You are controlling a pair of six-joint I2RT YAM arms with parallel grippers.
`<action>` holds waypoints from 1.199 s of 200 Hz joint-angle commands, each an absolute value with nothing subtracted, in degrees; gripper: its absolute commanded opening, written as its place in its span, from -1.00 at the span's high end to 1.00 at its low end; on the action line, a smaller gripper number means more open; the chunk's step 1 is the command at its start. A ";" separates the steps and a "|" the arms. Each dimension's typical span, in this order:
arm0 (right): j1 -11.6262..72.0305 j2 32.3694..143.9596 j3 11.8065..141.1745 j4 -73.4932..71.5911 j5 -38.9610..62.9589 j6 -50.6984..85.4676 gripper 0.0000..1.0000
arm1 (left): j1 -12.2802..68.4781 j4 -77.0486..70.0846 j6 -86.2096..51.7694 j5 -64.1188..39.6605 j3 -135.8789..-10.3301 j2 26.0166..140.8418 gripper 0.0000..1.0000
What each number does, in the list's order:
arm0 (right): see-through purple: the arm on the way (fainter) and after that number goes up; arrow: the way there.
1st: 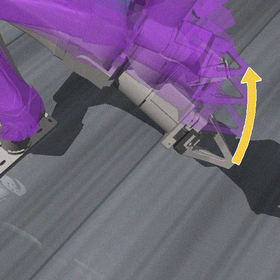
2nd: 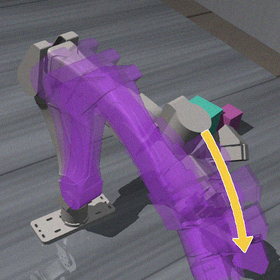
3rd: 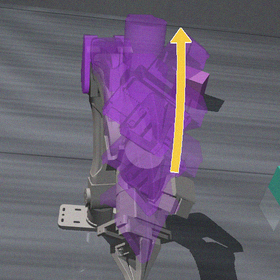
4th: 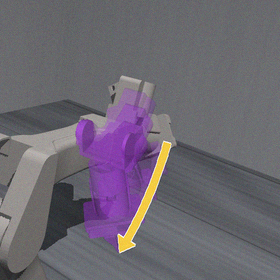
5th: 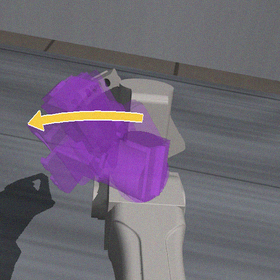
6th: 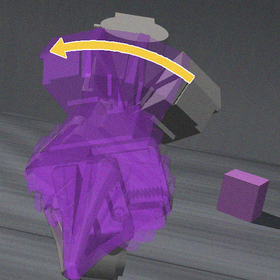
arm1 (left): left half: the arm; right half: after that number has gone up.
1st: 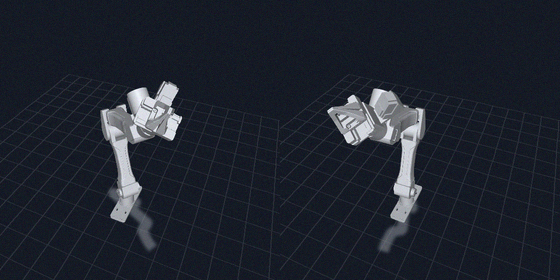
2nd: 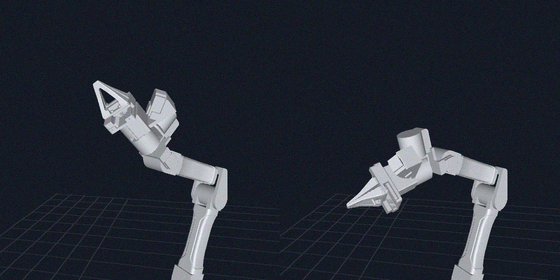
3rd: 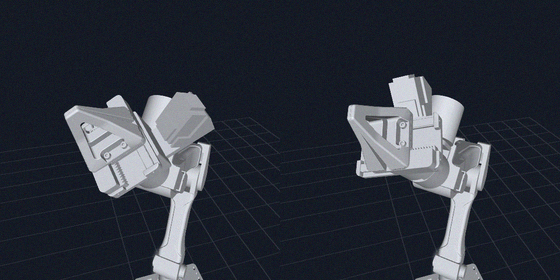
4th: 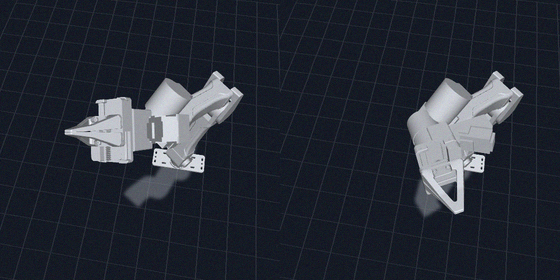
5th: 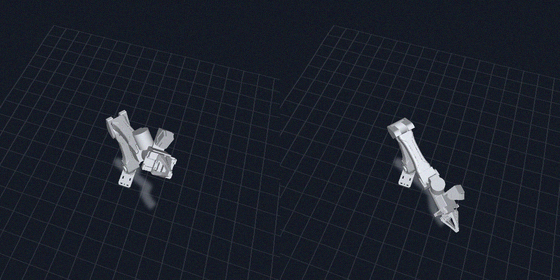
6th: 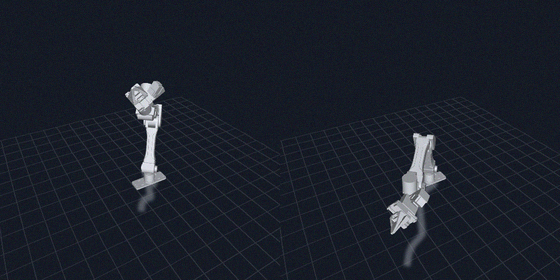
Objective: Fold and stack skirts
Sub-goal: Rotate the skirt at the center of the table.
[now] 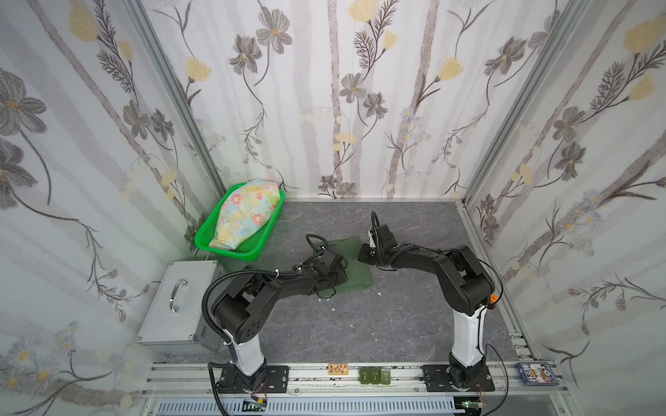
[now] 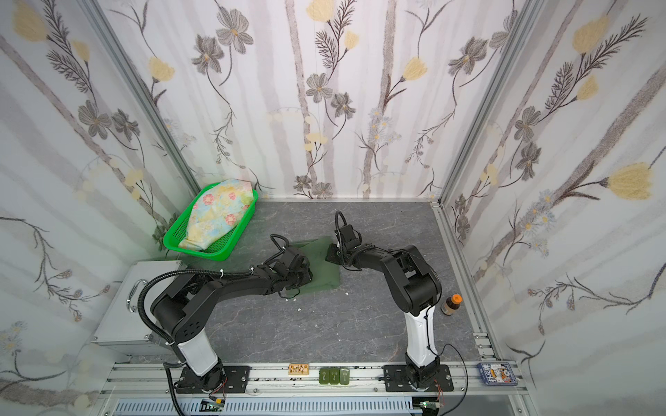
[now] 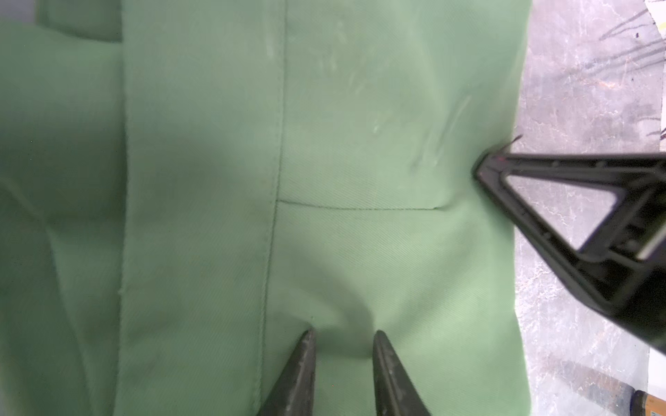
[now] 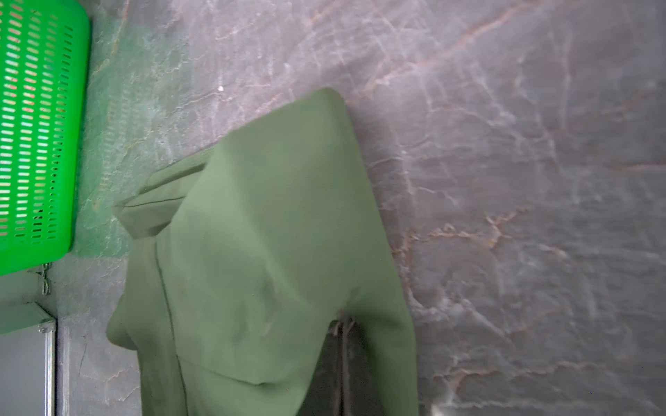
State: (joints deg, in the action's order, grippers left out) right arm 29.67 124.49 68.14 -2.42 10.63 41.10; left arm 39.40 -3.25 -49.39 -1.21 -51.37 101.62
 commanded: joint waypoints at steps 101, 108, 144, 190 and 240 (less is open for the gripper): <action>30.24 111.64 47.99 -16.63 13.68 55.68 1.00 | 33.40 1.98 -39.45 1.26 -53.11 102.38 0.36; 30.93 110.43 46.88 -16.74 13.30 56.23 1.00 | 33.25 2.43 -39.00 2.03 -53.57 102.50 0.36; 33.88 105.40 47.43 -13.16 9.23 54.18 1.00 | 33.28 2.81 -37.62 4.84 -55.12 100.44 0.37; 33.54 109.37 59.12 -5.89 7.09 43.60 1.00 | 36.51 2.78 -38.77 4.12 -54.87 93.00 0.31; 31.04 121.69 68.56 -5.34 9.92 42.09 1.00 | 42.64 2.66 -42.06 2.11 -56.80 98.95 0.35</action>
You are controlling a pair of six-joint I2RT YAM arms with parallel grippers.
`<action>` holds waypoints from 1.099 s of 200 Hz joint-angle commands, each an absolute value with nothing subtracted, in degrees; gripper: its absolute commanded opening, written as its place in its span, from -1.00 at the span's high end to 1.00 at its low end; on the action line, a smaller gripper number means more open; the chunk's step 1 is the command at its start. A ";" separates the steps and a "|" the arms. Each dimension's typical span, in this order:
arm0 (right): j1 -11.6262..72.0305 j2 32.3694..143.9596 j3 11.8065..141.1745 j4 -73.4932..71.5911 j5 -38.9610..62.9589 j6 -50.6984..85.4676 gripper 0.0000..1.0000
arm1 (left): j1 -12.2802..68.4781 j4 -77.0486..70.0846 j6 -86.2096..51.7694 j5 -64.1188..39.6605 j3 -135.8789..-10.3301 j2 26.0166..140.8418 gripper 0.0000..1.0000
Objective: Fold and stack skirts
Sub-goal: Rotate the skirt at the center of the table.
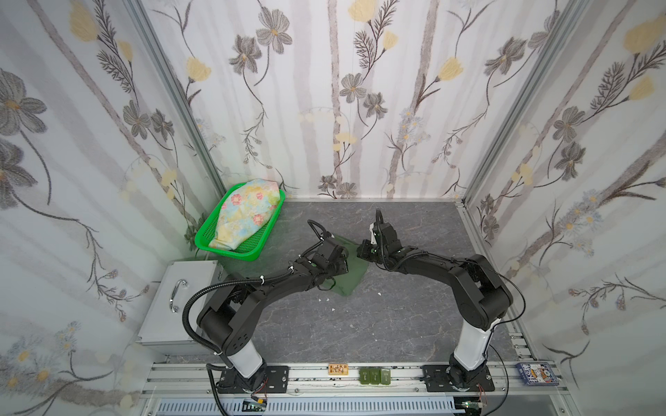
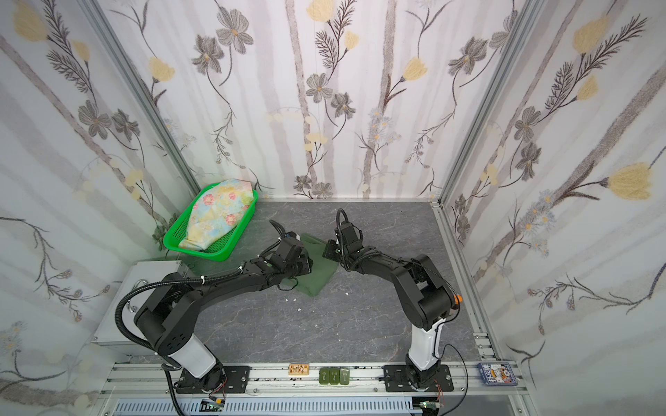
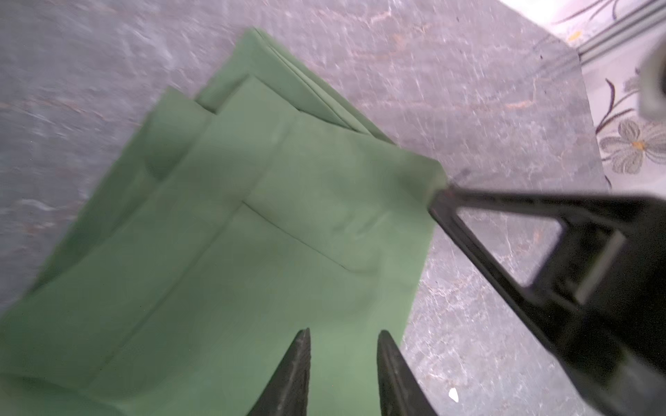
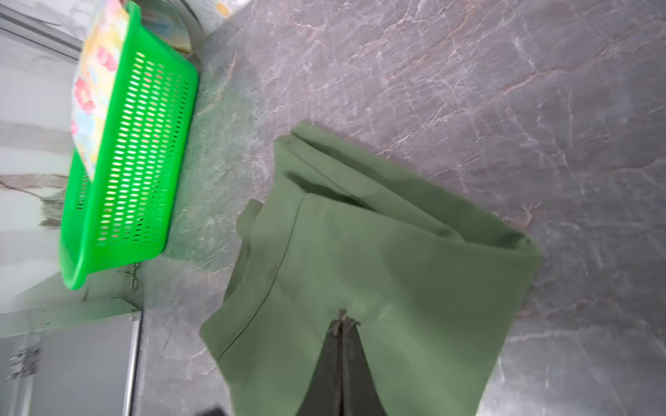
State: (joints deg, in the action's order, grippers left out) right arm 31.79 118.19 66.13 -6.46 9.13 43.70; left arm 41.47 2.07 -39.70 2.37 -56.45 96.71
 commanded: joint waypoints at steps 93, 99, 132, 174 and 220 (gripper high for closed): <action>28.30 123.60 66.66 -6.47 10.28 46.50 1.00 | 45.53 2.72 -44.52 -1.28 -49.83 97.65 0.35; 28.21 122.97 65.93 -6.65 10.27 46.84 1.00 | 45.44 2.79 -44.56 -1.38 -49.31 97.27 0.35; 28.11 119.23 60.84 -8.25 10.01 49.79 1.00 | 44.53 3.25 -45.18 -1.30 -46.73 95.31 0.35; 28.12 113.88 53.36 -10.88 8.95 53.30 1.00 | 42.16 5.98 -44.68 0.32 -44.08 92.17 0.35; 28.77 108.90 45.80 -13.63 8.96 56.64 1.00 | 39.03 10.35 -43.18 2.86 -44.75 89.44 0.35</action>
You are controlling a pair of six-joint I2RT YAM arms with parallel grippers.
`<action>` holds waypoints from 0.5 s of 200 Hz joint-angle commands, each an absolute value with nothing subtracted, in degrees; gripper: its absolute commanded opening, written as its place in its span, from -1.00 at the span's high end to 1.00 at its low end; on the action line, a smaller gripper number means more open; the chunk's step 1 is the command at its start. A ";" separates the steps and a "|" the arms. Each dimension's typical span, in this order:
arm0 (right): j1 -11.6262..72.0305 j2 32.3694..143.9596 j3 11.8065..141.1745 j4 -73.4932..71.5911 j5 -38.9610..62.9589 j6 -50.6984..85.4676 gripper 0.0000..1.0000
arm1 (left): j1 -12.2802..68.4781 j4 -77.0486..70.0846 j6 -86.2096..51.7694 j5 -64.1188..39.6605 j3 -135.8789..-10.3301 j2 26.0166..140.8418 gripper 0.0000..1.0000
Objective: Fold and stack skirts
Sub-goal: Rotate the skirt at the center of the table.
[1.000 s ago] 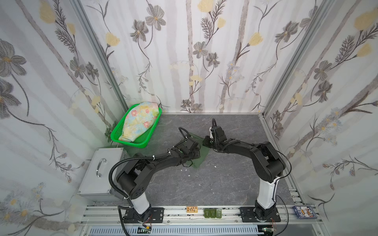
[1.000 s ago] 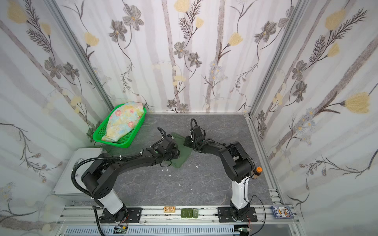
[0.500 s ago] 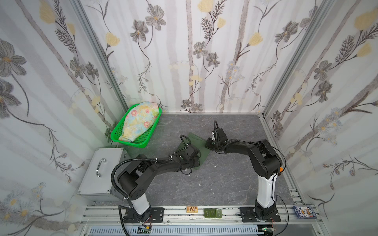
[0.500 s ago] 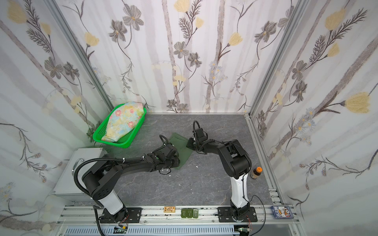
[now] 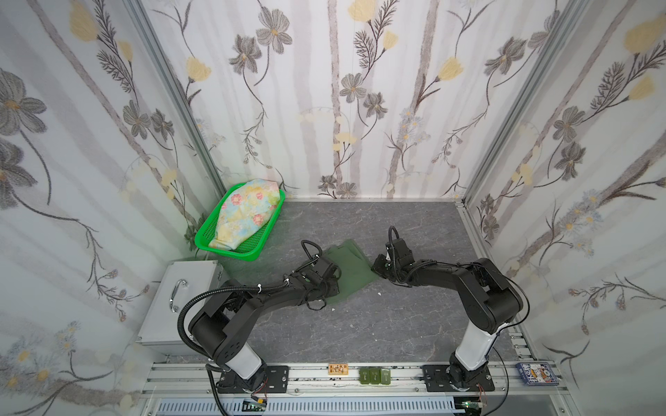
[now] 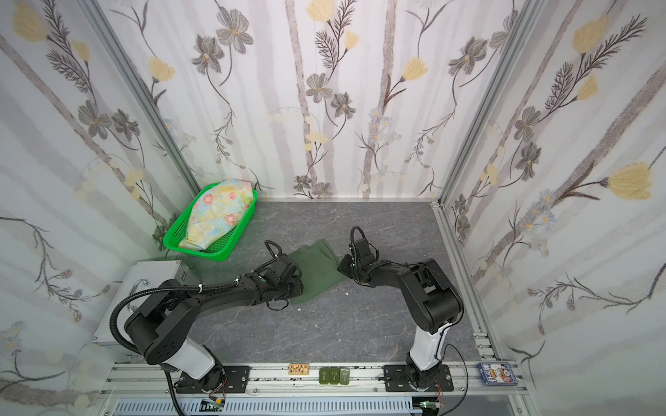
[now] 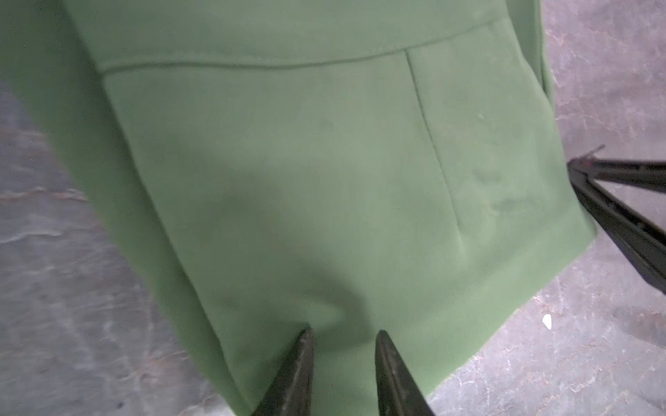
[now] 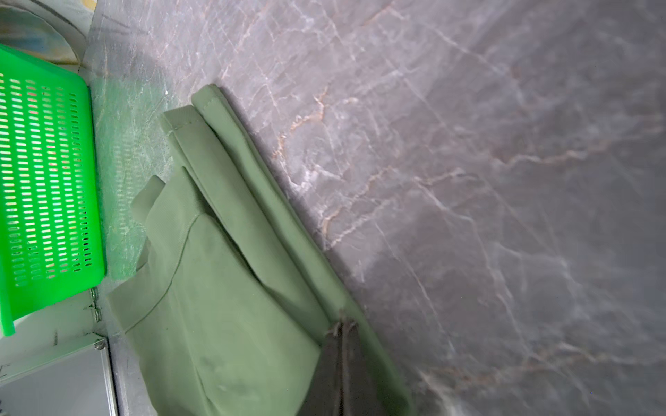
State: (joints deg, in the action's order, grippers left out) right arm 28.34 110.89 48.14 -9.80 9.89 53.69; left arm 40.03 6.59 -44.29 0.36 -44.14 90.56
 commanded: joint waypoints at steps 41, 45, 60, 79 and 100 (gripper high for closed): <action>30.13 103.82 43.60 -13.59 8.25 56.13 1.00 | 39.02 11.51 -41.32 3.61 -51.03 88.68 0.32; 30.26 103.15 43.60 -13.20 7.93 55.74 1.00 | 39.05 11.51 -41.11 3.53 -51.88 88.83 0.32; 30.62 100.53 43.64 -11.77 7.07 54.26 1.00 | 39.20 11.60 -40.52 3.45 -55.00 90.28 0.30; 30.84 97.39 43.59 -9.60 6.36 52.53 1.00 | 39.21 11.67 -40.28 3.23 -58.19 94.09 0.32; 30.77 93.70 43.60 -7.26 5.08 50.80 1.00 | 39.20 11.86 -41.07 3.43 -59.58 98.39 0.37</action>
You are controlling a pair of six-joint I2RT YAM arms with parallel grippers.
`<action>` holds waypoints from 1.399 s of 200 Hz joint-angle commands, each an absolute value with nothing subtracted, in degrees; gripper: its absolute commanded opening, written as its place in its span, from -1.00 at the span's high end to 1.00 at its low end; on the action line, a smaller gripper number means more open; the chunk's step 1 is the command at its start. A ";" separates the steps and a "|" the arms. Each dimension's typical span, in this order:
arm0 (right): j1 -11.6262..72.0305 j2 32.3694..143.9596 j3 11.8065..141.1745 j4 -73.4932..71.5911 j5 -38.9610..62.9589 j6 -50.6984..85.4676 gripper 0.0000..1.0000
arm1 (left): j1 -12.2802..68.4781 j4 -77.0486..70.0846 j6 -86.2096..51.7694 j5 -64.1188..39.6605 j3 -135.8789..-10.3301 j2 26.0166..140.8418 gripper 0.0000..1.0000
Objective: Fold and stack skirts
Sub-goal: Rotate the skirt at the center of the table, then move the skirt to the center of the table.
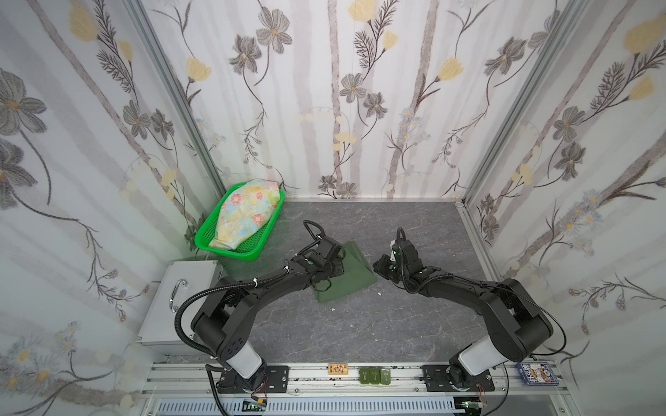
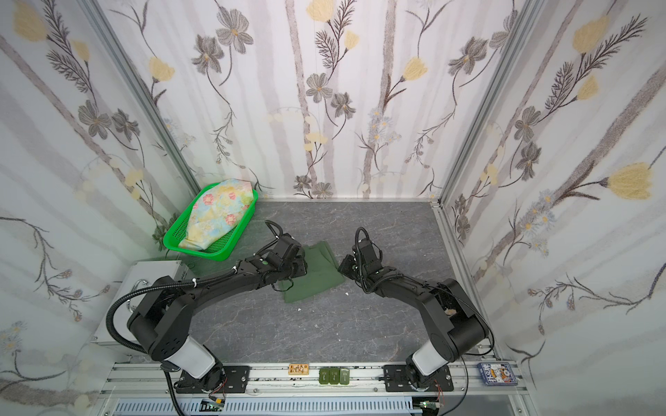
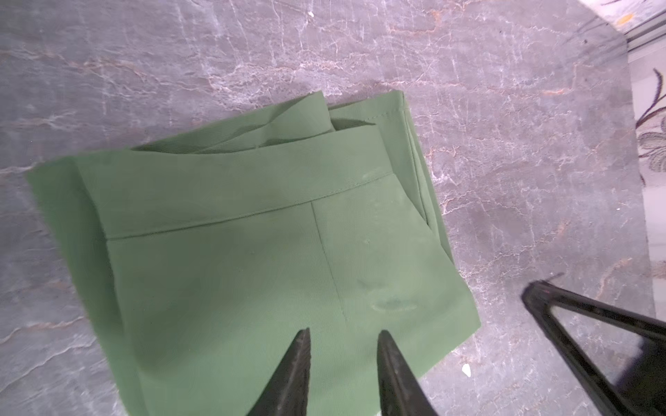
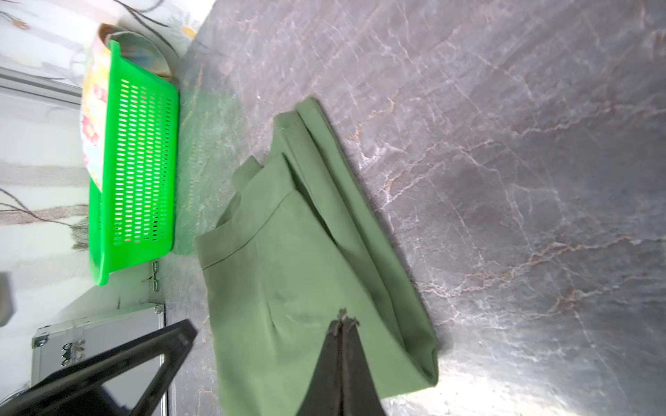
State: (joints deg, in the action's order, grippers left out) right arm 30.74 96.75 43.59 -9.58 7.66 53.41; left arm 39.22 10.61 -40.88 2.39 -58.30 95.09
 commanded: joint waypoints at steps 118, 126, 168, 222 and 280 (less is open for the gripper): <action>24.60 77.95 38.61 -0.99 5.58 47.62 1.00 | 41.49 12.04 -40.58 0.14 -78.76 121.65 0.53; 23.73 77.04 38.36 -0.48 5.62 47.34 1.00 | 41.81 12.04 -39.73 -0.52 -82.42 124.06 0.53; 19.76 78.91 38.64 0.85 6.63 42.53 1.00 | 43.90 12.21 -36.01 -5.90 -103.35 136.95 0.51; 17.41 89.91 48.05 0.01 5.78 38.21 1.00 | 47.26 12.48 -32.44 -9.47 -111.68 142.33 0.49; 14.70 106.00 66.32 12.21 4.92 28.06 1.00 | 45.34 12.26 -36.53 -4.71 -96.32 127.16 0.51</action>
